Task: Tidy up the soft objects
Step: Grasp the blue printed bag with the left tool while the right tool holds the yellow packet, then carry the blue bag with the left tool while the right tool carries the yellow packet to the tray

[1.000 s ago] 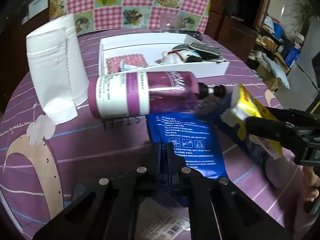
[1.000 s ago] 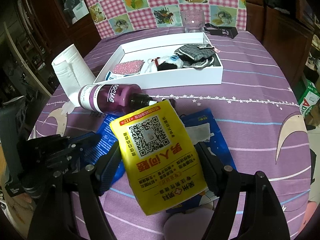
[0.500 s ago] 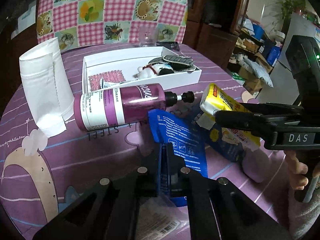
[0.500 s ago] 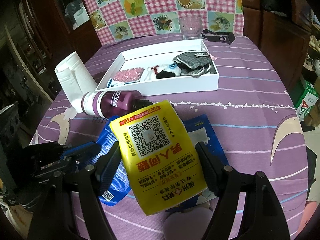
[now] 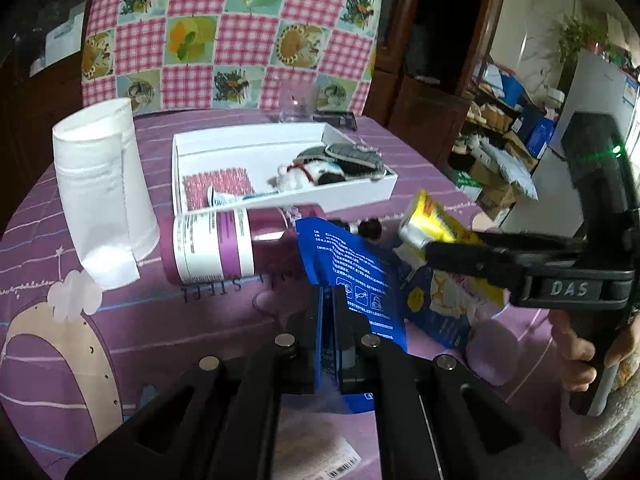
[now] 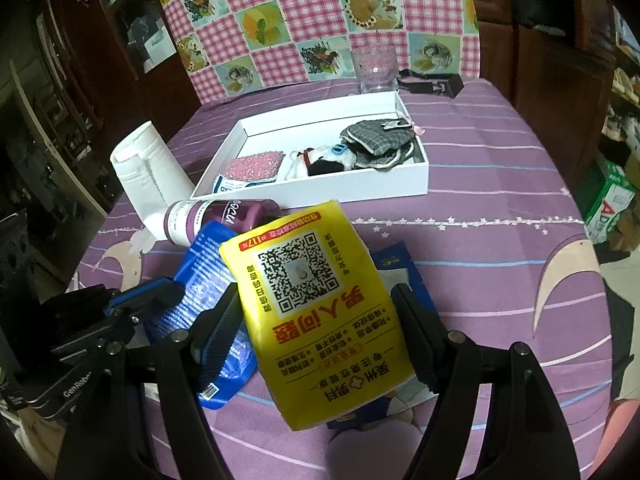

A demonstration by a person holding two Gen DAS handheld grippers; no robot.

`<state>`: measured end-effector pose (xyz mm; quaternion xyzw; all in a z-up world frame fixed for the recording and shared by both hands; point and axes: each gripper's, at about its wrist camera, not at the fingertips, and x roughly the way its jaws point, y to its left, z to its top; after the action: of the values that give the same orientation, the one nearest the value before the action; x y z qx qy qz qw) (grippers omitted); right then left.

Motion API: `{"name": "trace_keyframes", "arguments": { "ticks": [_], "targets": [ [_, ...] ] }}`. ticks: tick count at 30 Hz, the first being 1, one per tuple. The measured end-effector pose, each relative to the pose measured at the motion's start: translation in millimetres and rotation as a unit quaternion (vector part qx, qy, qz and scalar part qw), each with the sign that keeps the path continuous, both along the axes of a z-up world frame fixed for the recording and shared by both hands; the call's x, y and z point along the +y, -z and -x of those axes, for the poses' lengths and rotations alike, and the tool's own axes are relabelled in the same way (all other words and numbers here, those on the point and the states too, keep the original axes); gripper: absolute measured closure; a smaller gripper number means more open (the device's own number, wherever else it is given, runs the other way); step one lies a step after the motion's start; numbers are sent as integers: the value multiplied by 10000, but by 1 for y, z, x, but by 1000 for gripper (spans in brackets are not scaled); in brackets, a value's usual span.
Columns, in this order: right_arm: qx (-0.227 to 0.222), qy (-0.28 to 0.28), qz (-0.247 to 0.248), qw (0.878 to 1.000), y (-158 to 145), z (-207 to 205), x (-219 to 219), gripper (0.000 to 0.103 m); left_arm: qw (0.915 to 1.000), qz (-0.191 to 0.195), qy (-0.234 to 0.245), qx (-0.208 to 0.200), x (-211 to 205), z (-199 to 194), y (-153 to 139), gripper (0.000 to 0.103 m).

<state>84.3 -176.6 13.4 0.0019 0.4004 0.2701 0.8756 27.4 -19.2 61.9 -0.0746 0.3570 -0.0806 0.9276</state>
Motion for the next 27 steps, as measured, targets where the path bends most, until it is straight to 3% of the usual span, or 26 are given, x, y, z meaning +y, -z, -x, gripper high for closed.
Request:
{"name": "trace_keyframes", "arguments": {
  "ticks": [6,15,27],
  "targets": [
    [29,39,-10,10000,-16,-9,4,28,9998,110,-145,-113,8,-8,-15,101],
    [-42,170,-75,9998,-33,-15,-1,28,9994,201,-266,-18,16,-15,-15,101],
    [-100,317,-75,9994,-56,-36,16,28,9967,475,-588,-296,39,-38,-48,101]
  ]
}}
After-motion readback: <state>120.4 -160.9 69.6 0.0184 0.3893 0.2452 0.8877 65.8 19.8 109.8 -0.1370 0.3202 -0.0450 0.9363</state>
